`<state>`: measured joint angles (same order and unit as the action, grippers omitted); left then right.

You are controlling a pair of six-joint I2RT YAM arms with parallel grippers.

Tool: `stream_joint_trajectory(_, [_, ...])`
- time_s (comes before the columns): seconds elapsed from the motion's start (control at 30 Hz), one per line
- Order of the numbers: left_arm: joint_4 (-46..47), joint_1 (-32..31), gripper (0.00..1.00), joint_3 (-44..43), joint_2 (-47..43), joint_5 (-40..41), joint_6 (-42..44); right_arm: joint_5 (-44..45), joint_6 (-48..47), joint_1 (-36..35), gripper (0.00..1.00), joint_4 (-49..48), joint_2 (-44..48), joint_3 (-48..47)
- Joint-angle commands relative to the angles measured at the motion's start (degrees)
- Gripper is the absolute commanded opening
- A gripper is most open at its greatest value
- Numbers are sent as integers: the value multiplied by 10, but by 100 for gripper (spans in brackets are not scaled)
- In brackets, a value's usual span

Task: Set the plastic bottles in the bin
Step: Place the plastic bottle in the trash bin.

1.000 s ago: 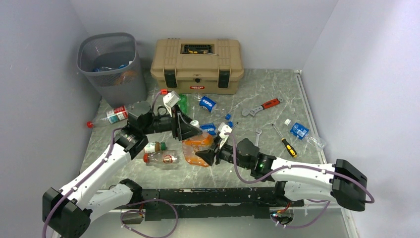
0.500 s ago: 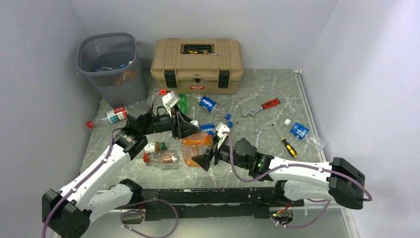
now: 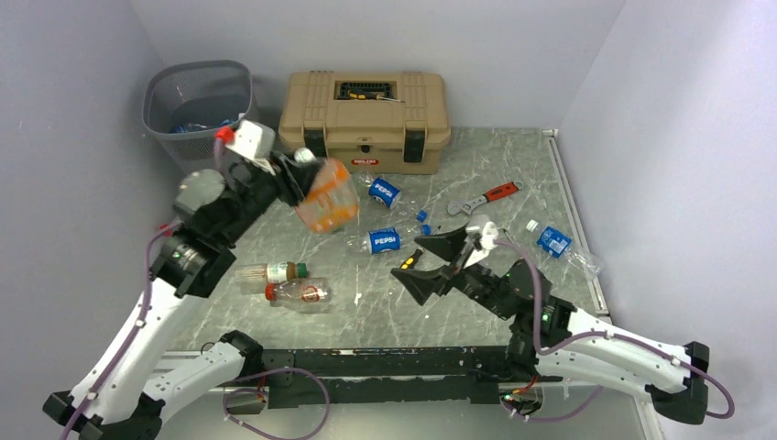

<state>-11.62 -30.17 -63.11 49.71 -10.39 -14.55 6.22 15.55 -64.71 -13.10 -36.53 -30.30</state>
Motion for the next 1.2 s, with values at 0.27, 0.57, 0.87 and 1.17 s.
stream_joint_trajectory(0.27, [261,113,0,-245,212,297,392,55,34,-2,100,-57,-9,74])
stream_joint_trajectory(0.57, [396,296,0,-262,326,217,292,37,37,-2,100,-70,22,126])
stream_joint_trajectory(0.87, [407,386,0,-251,399,9,219,11,39,-2,100,-87,41,151])
stream_joint_trajectory(1.17, [83,438,0,-371,451,-190,218,-16,45,-2,100,-67,-11,115])
